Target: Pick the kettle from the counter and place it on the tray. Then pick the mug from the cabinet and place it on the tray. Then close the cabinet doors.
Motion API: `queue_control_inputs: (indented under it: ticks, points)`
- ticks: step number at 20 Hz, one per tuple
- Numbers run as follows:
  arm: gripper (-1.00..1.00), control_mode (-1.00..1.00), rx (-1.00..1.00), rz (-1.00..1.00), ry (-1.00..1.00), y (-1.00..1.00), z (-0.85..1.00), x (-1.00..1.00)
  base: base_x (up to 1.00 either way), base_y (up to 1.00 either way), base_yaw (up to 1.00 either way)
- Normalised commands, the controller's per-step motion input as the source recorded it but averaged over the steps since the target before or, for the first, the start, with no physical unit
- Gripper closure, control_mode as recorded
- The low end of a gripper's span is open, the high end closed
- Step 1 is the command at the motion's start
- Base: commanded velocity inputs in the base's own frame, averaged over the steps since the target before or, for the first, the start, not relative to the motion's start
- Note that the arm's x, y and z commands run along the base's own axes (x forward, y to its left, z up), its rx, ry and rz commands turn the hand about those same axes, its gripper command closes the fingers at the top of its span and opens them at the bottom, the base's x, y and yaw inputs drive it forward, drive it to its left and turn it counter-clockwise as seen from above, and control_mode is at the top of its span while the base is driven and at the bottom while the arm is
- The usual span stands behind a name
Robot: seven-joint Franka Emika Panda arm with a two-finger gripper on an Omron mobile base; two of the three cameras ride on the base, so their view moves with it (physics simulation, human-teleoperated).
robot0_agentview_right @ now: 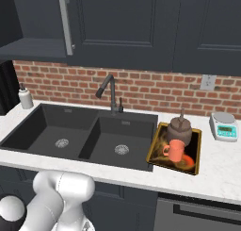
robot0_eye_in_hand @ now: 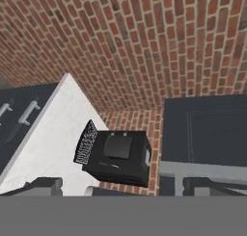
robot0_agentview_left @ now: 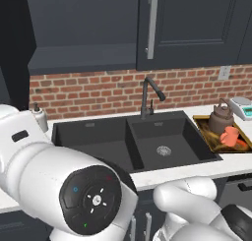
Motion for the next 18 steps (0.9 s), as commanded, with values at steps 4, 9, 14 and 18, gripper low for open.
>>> queue_control_inputs:
  ticks: [4,9,14,18]
  points:
    - [-1.00,-1.00,0.00,0.00,-0.02,0.40,0.00,0.32,0.00,0.00,0.00]
    - [-1.00,-1.00,0.00,0.00,0.00,0.43,0.00,0.30,0.00,0.00,0.00]
    - [-1.00,-1.00,0.00,0.03,0.00,0.41,-0.01,0.28,0.00,0.00,0.00]
    - [-1.00,-1.00,0.00,0.02,0.00,0.16,0.00,0.44,0.00,0.00,0.00]
